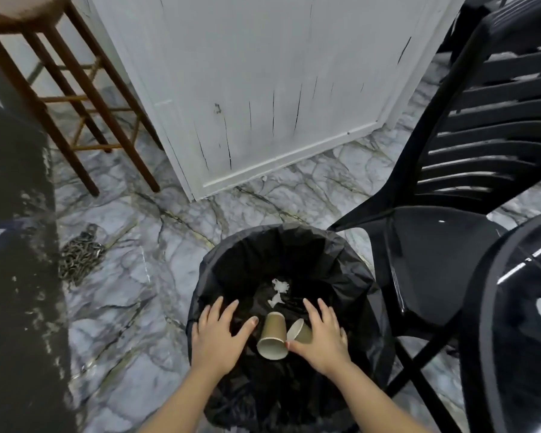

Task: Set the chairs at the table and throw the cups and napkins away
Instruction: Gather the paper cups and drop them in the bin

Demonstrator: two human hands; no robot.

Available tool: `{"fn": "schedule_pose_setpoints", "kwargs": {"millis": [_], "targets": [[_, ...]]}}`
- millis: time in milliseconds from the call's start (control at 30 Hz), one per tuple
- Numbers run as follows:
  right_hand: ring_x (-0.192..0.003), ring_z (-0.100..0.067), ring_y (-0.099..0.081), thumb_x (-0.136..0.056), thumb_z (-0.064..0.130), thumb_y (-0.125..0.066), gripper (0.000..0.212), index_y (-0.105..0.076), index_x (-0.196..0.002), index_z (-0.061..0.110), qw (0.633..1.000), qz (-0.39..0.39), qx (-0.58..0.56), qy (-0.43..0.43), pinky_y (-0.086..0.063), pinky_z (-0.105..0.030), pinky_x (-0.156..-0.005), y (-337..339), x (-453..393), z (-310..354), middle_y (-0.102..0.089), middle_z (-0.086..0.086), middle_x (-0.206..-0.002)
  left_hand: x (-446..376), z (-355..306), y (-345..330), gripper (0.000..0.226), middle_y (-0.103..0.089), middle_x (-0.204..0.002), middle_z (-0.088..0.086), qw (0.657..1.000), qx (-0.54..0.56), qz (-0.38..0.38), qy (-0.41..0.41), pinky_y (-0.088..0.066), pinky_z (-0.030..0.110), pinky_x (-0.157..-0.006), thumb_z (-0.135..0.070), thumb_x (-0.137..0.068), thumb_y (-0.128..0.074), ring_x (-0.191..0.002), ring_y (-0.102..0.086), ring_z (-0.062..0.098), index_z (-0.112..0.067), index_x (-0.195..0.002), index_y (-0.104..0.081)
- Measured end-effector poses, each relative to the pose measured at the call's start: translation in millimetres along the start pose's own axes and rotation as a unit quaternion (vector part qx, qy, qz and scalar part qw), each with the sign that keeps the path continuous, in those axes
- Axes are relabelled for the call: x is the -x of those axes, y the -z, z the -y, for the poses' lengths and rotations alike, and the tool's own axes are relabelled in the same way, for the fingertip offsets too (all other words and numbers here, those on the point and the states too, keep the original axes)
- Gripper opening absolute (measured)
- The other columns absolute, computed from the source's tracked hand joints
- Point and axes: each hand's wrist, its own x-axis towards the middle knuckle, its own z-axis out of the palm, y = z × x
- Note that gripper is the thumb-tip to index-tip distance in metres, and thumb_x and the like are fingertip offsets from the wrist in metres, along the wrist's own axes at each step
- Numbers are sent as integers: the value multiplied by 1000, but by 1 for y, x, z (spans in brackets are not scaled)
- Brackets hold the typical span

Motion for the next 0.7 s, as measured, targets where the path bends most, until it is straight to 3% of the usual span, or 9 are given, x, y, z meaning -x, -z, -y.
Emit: {"fn": "schedule_pose_setpoints", "kwargs": {"millis": [433, 700], "targets": [[-147, -18, -3, -76, 56, -65, 91, -13, -148, 35, 989, -124, -15, 75, -17, -43, -118, 153, 92, 67, 1, 4, -160, 36, -123, 133, 54, -30, -153, -7, 986, 31, -26, -163, -17, 42, -117, -62, -88, -41, -143, -18, 18, -38, -136, -42], [-147, -16, -5, -76, 53, -65, 91, -13, -148, 33, 957, -274, -44, 80, -16, -35, -118, 243, 157, 37, -4, 2, -160, 64, -228, 152, 51, -36, -151, 0, 952, 26, -16, -306, -22, 38, -116, -54, -89, -48, -140, -26, 18, -31, -134, -47]]}}
